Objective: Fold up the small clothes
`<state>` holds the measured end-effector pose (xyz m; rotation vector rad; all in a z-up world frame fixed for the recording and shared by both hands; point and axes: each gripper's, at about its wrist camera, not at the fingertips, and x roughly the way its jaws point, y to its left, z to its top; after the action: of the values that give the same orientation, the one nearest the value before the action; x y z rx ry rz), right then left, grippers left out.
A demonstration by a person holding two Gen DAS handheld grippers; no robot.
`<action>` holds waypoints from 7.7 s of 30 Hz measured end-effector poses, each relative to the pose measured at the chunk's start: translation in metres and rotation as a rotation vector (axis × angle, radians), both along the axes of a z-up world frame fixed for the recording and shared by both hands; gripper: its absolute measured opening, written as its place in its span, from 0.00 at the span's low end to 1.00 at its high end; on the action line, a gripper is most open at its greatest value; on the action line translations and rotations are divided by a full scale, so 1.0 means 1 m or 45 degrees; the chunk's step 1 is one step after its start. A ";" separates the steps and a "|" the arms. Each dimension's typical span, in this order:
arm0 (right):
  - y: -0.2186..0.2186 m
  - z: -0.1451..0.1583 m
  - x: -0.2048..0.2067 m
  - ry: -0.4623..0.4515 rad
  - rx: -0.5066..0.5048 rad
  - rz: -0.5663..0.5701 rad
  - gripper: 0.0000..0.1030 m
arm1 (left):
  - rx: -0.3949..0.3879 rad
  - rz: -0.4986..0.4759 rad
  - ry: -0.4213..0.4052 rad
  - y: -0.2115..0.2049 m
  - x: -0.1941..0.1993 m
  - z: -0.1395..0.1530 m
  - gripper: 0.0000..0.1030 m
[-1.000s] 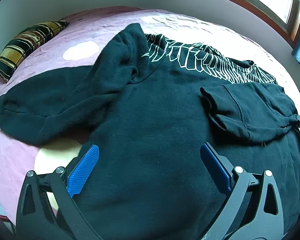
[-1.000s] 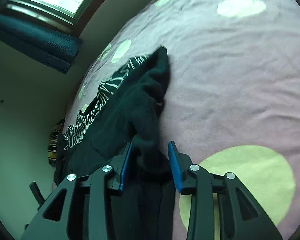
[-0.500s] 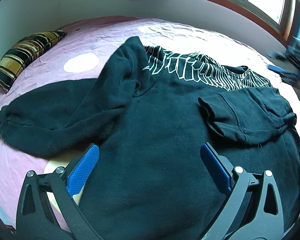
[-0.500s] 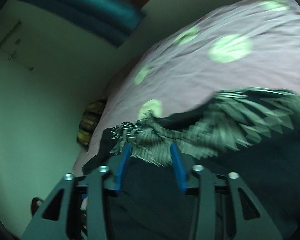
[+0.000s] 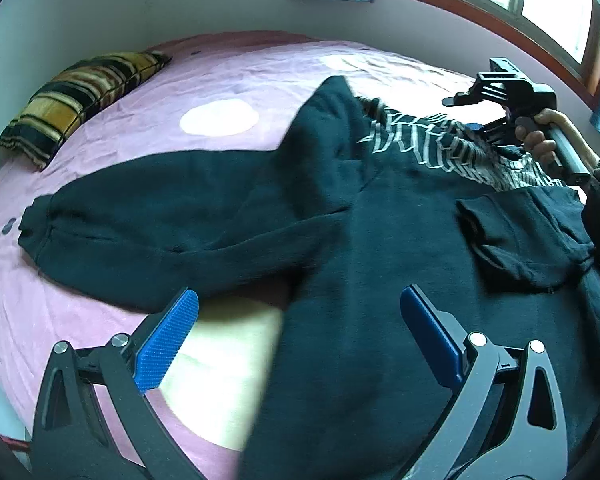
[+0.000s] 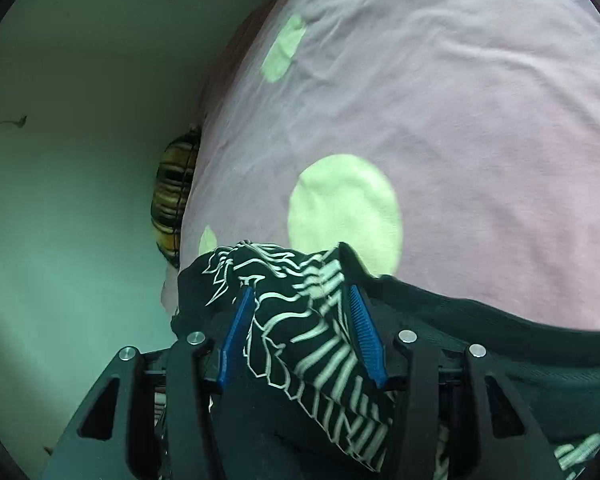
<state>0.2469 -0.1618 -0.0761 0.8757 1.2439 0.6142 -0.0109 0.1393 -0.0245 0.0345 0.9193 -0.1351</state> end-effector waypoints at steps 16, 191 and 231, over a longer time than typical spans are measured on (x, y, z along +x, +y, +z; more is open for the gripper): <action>-0.013 -0.014 0.015 -0.014 0.154 -0.220 0.32 | 0.018 0.127 0.082 0.045 0.007 -0.021 0.98; -0.083 0.076 -0.310 -0.399 -0.507 -0.633 0.09 | 0.107 0.122 -0.012 -0.013 0.077 -0.027 0.86; -0.127 0.001 -0.333 -0.224 -0.413 -0.758 0.08 | -0.499 -0.112 0.284 -0.019 0.236 -0.050 0.15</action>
<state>-0.0864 -0.2885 -0.0753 0.8407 0.8316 0.0082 0.2247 0.1207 -0.0748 -0.3091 1.1007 -0.4054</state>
